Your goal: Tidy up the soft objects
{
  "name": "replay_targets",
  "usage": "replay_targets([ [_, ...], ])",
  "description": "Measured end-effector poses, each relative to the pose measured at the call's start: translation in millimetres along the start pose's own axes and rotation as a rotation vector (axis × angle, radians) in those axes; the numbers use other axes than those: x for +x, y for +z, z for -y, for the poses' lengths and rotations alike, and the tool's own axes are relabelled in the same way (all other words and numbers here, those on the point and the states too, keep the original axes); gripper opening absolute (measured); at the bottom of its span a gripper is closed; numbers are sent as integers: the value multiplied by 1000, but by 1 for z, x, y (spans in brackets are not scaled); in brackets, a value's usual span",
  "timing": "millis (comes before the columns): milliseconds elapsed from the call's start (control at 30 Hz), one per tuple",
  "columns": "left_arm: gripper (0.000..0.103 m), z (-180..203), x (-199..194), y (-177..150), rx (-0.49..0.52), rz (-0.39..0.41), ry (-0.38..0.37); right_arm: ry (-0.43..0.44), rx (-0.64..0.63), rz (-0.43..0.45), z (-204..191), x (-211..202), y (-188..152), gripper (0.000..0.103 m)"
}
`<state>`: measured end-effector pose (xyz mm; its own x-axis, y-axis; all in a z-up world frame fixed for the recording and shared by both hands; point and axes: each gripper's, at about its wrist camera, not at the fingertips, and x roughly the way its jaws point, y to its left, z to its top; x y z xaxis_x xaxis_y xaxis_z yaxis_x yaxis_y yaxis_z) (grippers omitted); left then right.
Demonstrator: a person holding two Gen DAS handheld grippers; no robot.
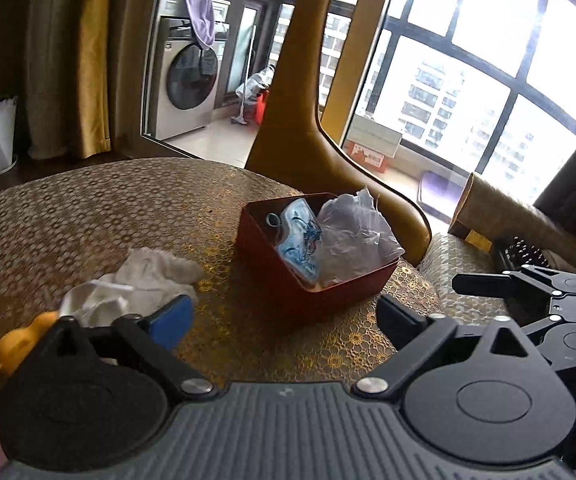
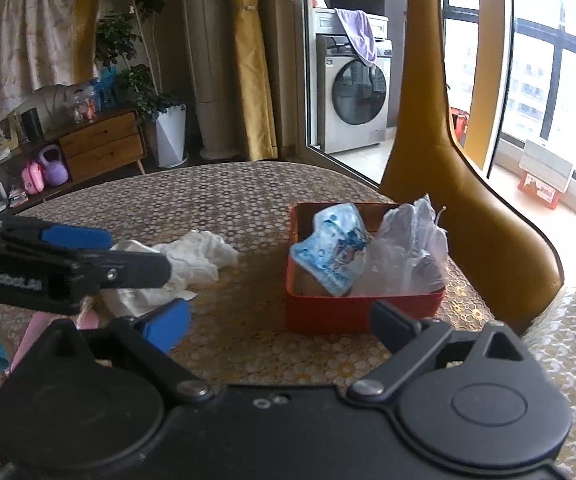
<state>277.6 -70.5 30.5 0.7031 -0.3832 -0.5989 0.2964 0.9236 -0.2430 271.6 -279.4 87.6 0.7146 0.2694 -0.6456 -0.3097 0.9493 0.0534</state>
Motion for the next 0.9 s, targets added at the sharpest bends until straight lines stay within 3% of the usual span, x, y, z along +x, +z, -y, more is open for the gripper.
replay_targets([
  [700, 103, -51, -95, -65, -19, 175, 63, 85, -45, 20, -73, -16, -20, 97],
  [900, 103, -66, -111, -87, 30, 194, 132, 115, -31, 23, -95, -12, -34, 97],
])
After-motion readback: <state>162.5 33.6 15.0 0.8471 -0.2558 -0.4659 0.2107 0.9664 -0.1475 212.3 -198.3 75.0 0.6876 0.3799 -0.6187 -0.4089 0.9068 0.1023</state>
